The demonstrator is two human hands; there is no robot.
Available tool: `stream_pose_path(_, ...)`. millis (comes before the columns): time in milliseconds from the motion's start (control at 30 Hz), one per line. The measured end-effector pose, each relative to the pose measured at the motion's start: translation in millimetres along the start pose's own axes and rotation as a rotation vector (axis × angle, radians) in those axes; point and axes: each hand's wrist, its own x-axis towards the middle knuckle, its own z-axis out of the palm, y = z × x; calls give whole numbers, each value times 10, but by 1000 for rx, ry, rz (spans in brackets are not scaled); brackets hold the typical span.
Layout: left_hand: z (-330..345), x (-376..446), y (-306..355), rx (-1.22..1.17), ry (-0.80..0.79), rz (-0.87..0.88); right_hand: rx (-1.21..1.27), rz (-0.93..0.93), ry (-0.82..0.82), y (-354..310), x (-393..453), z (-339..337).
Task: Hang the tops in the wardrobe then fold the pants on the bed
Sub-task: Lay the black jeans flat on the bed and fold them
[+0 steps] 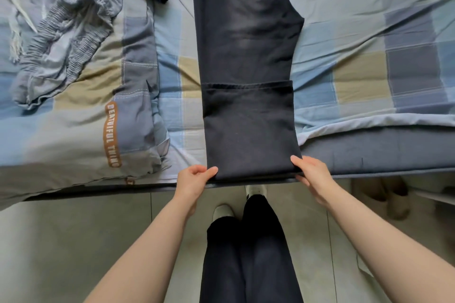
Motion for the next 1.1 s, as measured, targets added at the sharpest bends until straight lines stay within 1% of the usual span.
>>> stream_pose_path(67,13,-110,-75,-14,16,-57,145,41,1,166,-199,-28)
stream_pose_path(100,20,-161,-95,-23,14,-101,175,43,23,226,-295,-33)
stream_pose_path(200,-14,-331,-122,7,-62,-266,188,32,103,343,-585,-107)
stream_pose_path(233,-43,-417,-121,56,-100,-306,168,14,86,354,-712,-160)
stream_pose_path(267,-84,-479,-129,120,-140,-322,93,-41,42,356,-816,-210)
stream_pose_path(333,-189,-631,-116,236,-212,-308,-138,-178,-65,319,-1020,-313)
stream_pose_path(367,-255,-683,-101,258,-233,-279,-211,-219,-101,293,-1096,-354)
stream_pose_path(467,-441,-803,65,282,-305,-192,-188,-180,-131,68,-1244,-442)
stream_pose_path(567,-544,-833,414,368,-346,-111,-80,-54,-169,-351,-1223,-485)
stream_pose_path(633,-564,-770,733,476,-383,-1,-101,54,-218,-741,-1079,-503)
stream_pose_path(700,-551,-663,1064,581,-434,56,-160,159,-299,-1133,-887,-505)
stream_pose_path(767,-505,-485,1431,638,-447,13,-179,230,-355,-1540,-640,-488)
stream_pose_path(833,-468,-288,1866,610,-516,-46,-195,254,-349,-1969,-344,-458)
stream_pose_path(867,-444,-147,2109,583,-560,-63,-221,251,-351,-2209,-176,-449)
stream_pose_path(933,-414,109,2623,550,-607,-67,-291,210,-405,-2689,118,-409)
stream_pose_path(1000,-351,366,3111,487,-581,-22,-291,112,-457,-3134,424,-312)
stream_pose_path(1033,-292,537,3297,394,-536,20,-224,35,-441,-3321,612,-256)
stream_pose_path(1100,-161,888,3410,165,-338,101,-35,-121,-310,-3498,945,-145)
